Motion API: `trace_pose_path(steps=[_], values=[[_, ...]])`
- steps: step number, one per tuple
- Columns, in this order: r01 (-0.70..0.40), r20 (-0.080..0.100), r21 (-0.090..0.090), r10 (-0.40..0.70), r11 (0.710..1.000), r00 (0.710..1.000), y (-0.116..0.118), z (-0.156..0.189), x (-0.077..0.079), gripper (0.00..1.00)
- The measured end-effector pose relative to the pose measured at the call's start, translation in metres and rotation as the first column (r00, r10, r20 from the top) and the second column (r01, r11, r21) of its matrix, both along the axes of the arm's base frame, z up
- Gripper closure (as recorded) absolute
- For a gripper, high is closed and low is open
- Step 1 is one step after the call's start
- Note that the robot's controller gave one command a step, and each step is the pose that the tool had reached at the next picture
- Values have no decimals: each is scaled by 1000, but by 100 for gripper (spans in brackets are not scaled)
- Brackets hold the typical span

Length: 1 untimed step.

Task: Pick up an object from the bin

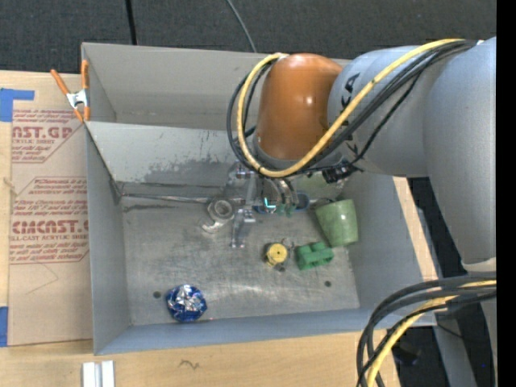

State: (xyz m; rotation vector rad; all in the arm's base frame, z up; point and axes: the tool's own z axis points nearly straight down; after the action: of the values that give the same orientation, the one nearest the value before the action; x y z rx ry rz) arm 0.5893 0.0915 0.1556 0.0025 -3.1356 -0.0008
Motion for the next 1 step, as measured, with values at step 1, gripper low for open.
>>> trace_pose_path(steps=[1], values=[[139, 6, -1, -139, 990, 990, -34, -58, -6, 0]])
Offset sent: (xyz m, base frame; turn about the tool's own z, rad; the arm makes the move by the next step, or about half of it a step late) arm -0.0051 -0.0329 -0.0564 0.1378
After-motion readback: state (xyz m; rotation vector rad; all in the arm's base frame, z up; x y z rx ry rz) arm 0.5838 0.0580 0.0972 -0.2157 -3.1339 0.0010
